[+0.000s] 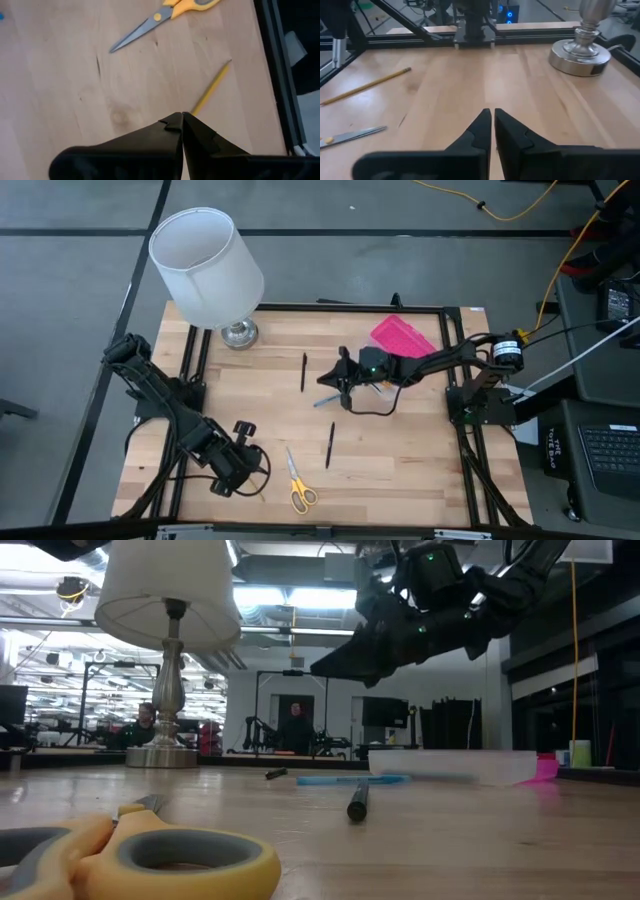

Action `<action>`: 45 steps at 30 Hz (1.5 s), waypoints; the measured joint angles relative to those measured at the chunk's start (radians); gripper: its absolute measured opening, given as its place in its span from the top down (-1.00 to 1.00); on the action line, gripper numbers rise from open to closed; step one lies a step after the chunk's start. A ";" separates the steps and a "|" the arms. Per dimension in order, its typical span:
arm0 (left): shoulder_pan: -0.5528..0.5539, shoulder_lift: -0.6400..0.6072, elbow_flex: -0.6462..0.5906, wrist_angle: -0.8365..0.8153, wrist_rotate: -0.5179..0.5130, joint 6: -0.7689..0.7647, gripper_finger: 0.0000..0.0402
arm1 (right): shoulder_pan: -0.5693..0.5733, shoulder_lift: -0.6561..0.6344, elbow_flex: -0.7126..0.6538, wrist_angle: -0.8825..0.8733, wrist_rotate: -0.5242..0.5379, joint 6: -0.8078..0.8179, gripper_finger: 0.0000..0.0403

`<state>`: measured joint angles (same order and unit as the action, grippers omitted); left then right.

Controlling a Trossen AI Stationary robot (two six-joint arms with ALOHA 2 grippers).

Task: Pick & place school supplies into a supply box
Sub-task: Put the yellow pencil into the pink supply box

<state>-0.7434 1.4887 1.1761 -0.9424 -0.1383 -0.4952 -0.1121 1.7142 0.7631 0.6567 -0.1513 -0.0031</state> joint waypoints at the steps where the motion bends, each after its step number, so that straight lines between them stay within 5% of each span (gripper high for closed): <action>1: 0.000 0.000 0.000 0.000 0.001 0.008 0.98 | 0.004 0.000 0.000 0.000 0.000 0.001 0.86; 15: 0.000 0.000 0.000 0.000 -0.003 0.042 0.94 | 0.027 0.000 0.000 0.005 0.000 0.003 0.86; 29: -0.007 0.000 0.000 -0.002 -0.051 0.010 0.27 | 0.027 0.000 0.000 0.005 0.000 0.001 0.86; 45: -0.087 0.000 -0.172 0.157 -0.050 0.009 0.28 | 0.027 -0.001 0.000 0.004 0.001 0.002 0.86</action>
<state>-0.8307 1.4883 1.0037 -0.7850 -0.1886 -0.4859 -0.0854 1.7134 0.7631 0.6605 -0.1501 -0.0013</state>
